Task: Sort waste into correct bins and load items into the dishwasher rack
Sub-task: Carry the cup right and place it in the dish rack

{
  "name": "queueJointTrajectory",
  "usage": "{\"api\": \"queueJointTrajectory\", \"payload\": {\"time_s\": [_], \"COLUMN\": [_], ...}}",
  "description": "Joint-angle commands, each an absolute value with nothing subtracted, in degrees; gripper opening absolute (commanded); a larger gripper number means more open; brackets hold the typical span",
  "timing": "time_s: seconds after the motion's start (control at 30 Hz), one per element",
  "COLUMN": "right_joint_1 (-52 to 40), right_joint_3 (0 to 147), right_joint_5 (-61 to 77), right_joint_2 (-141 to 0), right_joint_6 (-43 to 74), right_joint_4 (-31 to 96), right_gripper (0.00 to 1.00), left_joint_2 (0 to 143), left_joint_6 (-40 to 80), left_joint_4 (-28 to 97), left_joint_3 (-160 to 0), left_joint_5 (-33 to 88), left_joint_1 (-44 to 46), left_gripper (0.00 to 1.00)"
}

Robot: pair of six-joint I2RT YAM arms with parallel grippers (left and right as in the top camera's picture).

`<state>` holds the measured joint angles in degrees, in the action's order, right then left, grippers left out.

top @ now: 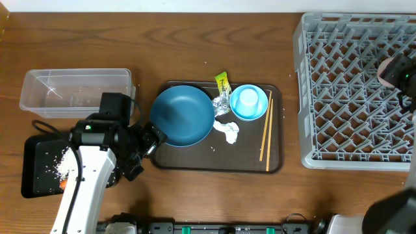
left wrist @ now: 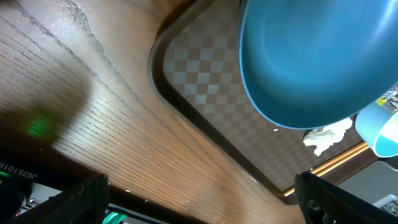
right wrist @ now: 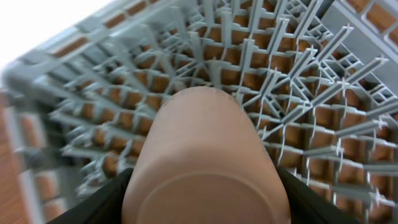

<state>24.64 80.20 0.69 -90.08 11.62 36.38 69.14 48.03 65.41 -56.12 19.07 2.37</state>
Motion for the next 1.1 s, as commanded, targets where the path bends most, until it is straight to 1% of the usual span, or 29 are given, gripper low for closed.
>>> {"api": "queueJointTrajectory", "payload": {"time_s": [0.0, 0.1, 0.13, 0.17, 0.23, 0.27, 0.3, 0.5, 0.63, 0.8, 1.0, 1.07], "right_joint_1": [27.11, 27.86, 27.86, 27.83, 27.83, 27.83, 27.81, 27.73, 27.66, 26.63, 22.83, 20.56], "right_joint_3": [80.90, 80.90, 80.90, 80.90, 80.90, 80.90, 80.97, 84.07, 87.44, 90.11, 90.08, 89.95], "right_joint_5": [1.56, 1.56, 1.56, 1.56, 1.61, 1.69, 1.72, 2.46, 7.70, 17.10, 38.17, 40.38], "right_joint_2": [-94.37, -96.79, -97.30, -97.69, -98.10, -98.10, -98.02, -96.44, -94.41, -88.77, -79.31, -77.23], "right_joint_6": [9.56, 9.52, 9.41, 9.08, 9.13, 9.13, 9.13, 10.24, 10.68, 11.79, 11.73, 11.68], "right_joint_4": [33.65, 31.83, 31.59, 31.40, 31.29, 31.35, 31.57, 36.34, 40.60, 47.11, 56.88, 60.34], "right_gripper": [0.61, 0.62, 0.63, 0.66, 0.86, 0.91, 0.99, 0.99, 0.99, 0.99, 0.99, 0.99], "left_joint_2": [69.30, 69.30, 69.30, 69.30, 69.30, 69.30, 69.30, 69.30, 69.30, 69.30, 69.30, 69.30], "left_joint_6": [48.36, 48.36, 48.36, 48.36, 48.36, 48.36, 48.36, 48.36, 48.36, 48.36, 48.36, 48.36], "left_joint_4": [65.54, 65.54, 65.54, 65.52, 65.52, 65.54, 65.52, 65.52, 65.54, 65.52, 65.52, 65.52], "left_joint_3": [-56.36, -56.36, -56.36, -56.36, -56.36, -56.36, -56.36, -56.36, -56.36, -56.36, -56.36, -56.36], "left_joint_5": [18.31, 18.31, 18.31, 18.31, 18.31, 18.31, 18.31, 18.31, 18.33, 18.31, 18.31, 18.31], "left_joint_1": [2.55, 2.55, 2.55, 2.55, 2.55, 2.55, 2.55, 2.55, 2.55, 2.55, 2.55, 2.55], "left_gripper": [0.98, 0.98, 0.98, 0.98, 0.98, 0.98, 0.98, 0.98, 0.98, 0.98, 0.98, 0.98]}}
